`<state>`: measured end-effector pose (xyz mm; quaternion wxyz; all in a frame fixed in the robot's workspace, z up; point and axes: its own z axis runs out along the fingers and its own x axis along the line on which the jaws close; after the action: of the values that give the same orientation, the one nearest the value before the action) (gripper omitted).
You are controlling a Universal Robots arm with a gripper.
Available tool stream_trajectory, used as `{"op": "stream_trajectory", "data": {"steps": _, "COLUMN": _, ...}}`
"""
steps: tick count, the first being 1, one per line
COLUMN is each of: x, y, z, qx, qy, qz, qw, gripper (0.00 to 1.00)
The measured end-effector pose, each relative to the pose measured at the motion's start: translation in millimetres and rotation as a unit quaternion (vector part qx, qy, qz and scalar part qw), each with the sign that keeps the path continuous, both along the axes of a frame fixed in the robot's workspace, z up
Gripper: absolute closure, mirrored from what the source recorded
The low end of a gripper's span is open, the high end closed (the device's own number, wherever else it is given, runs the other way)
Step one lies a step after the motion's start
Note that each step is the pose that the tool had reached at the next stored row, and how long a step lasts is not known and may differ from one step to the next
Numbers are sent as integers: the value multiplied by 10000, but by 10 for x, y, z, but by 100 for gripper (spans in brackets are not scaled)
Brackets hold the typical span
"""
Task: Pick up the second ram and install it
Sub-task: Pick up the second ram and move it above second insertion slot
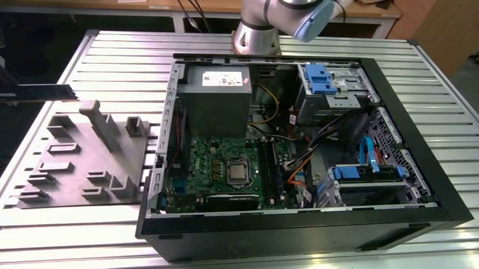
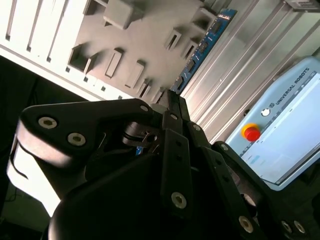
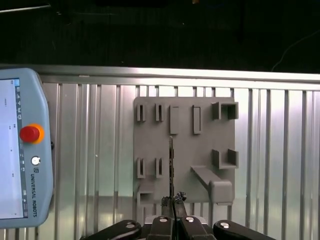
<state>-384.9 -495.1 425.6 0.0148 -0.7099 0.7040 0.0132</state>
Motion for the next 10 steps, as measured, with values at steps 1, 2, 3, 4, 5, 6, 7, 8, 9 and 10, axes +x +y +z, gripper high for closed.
{"op": "stream_trajectory", "data": {"steps": 1, "x": 35, "y": 0, "z": 0, "qx": 0, "qy": 2, "qz": 0, "qw": 10000, "gripper": 88}}
{"op": "stream_trajectory", "data": {"steps": 2, "x": 74, "y": 0, "z": -1, "qx": 0, "qy": 3, "qz": 0, "qw": 10000, "gripper": 88}}
{"op": "stream_trajectory", "data": {"steps": 3, "x": 114, "y": 0, "z": 0, "qx": -1, "qy": 6, "qz": 0, "qw": 10000, "gripper": 88}}
{"op": "stream_trajectory", "data": {"steps": 4, "x": 155, "y": 0, "z": -2, "qx": 0, "qy": 8, "qz": 0, "qw": 10000, "gripper": 88}}
{"op": "stream_trajectory", "data": {"steps": 5, "x": 198, "y": 0, "z": -3, "qx": 0, "qy": 9, "qz": 0, "qw": 10000, "gripper": 88}}
{"op": "stream_trajectory", "data": {"steps": 6, "x": 243, "y": 0, "z": -3, "qx": 0, "qy": 12, "qz": 0, "qw": 10000, "gripper": 88}}
{"op": "stream_trajectory", "data": {"steps": 7, "x": 291, "y": 0, "z": -2, "qx": -1, "qy": 15, "qz": 0, "qw": 10000, "gripper": 88}}
{"op": "stream_trajectory", "data": {"steps": 8, "x": 336, "y": 0, "z": -4, "qx": 0, "qy": 17, "qz": 0, "qw": 10000, "gripper": 88}}
{"op": "stream_trajectory", "data": {"steps": 9, "x": 381, "y": 0, "z": -4, "qx": 0, "qy": 21, "qz": 0, "qw": 10000, "gripper": 88}}
{"op": "stream_trajectory", "data": {"steps": 10, "x": 426, "y": 0, "z": -5, "qx": 0, "qy": 23, "qz": 0, "qw": 10000, "gripper": 88}}
